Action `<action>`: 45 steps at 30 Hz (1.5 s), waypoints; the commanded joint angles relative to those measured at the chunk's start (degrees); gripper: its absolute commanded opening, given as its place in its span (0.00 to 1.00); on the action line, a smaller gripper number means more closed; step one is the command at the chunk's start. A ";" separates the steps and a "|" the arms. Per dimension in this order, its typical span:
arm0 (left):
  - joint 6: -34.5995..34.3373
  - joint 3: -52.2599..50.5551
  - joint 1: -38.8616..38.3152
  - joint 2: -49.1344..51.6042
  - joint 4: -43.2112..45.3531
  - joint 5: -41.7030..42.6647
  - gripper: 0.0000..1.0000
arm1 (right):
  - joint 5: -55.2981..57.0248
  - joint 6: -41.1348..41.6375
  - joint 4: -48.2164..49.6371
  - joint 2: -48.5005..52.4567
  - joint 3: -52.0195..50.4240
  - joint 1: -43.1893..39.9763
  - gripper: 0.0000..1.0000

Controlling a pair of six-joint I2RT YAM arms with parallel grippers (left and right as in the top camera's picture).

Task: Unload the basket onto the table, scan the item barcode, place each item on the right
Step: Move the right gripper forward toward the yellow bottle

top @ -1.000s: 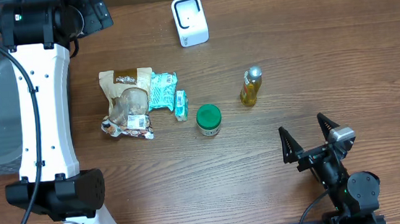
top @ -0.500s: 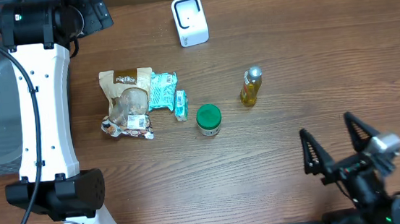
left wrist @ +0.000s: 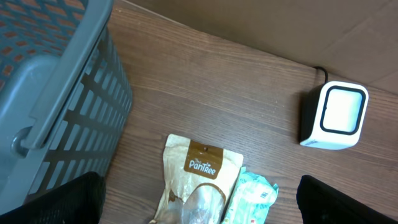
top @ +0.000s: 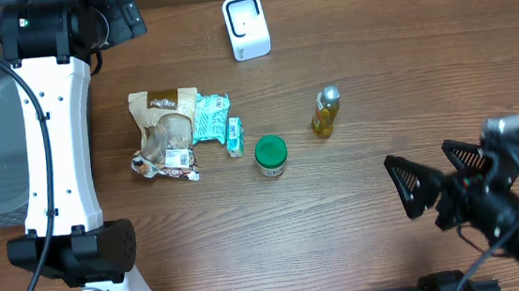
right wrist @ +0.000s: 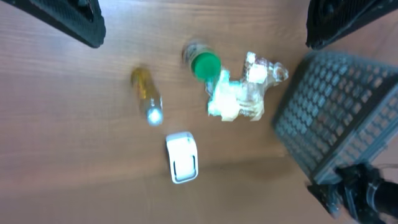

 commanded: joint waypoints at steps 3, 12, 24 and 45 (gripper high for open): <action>-0.17 1.09 -0.07 -0.35 0.07 -0.17 1.00 | -2.14 -0.07 -2.84 9.99 8.50 -0.15 1.00; -0.20 1.09 -0.07 -0.35 0.07 -0.17 1.00 | -5.51 -0.04 -3.06 20.06 8.31 -0.15 1.00; -0.20 1.09 -0.07 -0.35 0.07 -0.17 1.00 | -13.49 -0.07 -3.21 34.38 8.31 -0.15 1.00; -0.20 1.09 -0.07 -0.35 0.07 -0.17 0.99 | -12.31 0.15 -17.33 36.85 18.58 -0.11 1.00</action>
